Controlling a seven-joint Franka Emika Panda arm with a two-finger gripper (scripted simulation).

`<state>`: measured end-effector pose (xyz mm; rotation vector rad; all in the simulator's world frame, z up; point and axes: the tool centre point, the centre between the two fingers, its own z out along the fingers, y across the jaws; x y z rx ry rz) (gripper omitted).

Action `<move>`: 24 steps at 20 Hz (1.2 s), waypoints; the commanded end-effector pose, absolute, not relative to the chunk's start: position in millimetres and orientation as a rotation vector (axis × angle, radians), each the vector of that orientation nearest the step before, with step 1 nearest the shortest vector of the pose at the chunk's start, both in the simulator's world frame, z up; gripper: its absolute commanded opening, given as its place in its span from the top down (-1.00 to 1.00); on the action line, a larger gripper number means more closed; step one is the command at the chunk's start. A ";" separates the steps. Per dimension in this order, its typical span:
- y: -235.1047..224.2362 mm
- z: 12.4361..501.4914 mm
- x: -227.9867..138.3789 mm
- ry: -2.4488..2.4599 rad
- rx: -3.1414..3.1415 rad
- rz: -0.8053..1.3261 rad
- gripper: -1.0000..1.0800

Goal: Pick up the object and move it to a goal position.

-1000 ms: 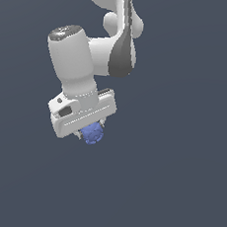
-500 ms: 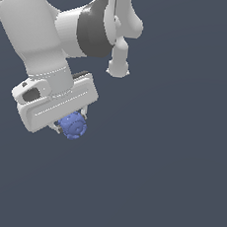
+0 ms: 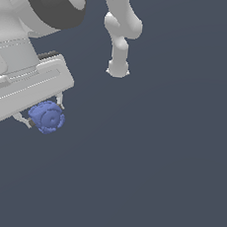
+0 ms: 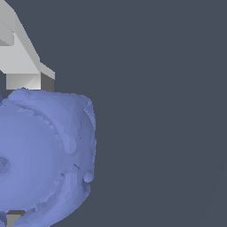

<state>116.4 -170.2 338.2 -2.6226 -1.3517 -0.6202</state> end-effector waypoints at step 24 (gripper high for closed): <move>-224.6 401.6 144.2 -1.529 -2.452 -0.732 1.00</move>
